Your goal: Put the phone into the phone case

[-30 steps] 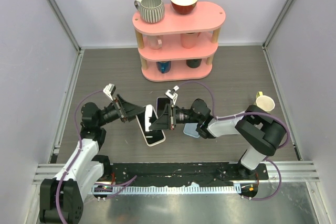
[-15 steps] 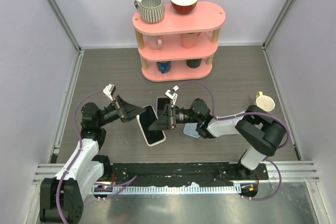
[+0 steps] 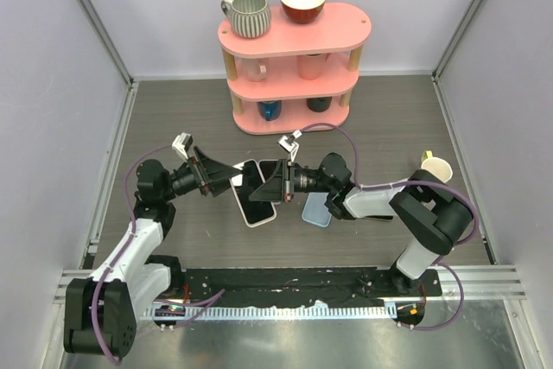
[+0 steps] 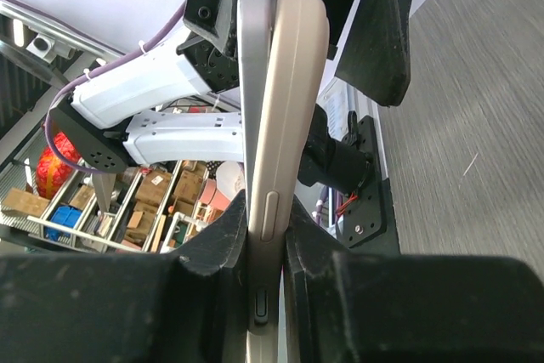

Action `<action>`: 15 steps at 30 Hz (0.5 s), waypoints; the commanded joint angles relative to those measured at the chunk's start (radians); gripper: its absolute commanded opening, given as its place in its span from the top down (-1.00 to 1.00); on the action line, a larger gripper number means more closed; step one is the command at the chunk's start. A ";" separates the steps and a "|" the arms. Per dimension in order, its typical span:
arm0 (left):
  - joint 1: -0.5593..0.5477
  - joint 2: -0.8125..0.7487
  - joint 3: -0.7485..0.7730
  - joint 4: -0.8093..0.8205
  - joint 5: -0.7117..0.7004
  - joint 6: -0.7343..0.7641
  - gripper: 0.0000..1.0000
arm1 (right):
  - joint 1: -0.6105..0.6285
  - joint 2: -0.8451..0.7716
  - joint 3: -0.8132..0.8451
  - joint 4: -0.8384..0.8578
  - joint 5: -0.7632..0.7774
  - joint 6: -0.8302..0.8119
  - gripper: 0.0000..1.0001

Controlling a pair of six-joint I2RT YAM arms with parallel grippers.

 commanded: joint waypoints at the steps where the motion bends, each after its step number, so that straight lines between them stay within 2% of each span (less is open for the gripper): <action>1: -0.001 0.009 0.014 0.083 -0.065 -0.116 -0.39 | -0.017 -0.029 0.081 0.141 -0.021 -0.041 0.92; 4: -0.001 0.025 -0.012 0.204 -0.109 -0.240 -0.48 | -0.020 -0.029 0.094 0.072 -0.018 -0.095 0.92; 7: -0.002 0.029 -0.020 0.207 -0.129 -0.277 -0.51 | -0.020 -0.026 0.120 -0.010 -0.012 -0.135 0.92; 15: -0.002 0.025 -0.055 0.215 -0.178 -0.357 -0.45 | -0.023 0.012 0.143 -0.039 -0.001 -0.150 0.92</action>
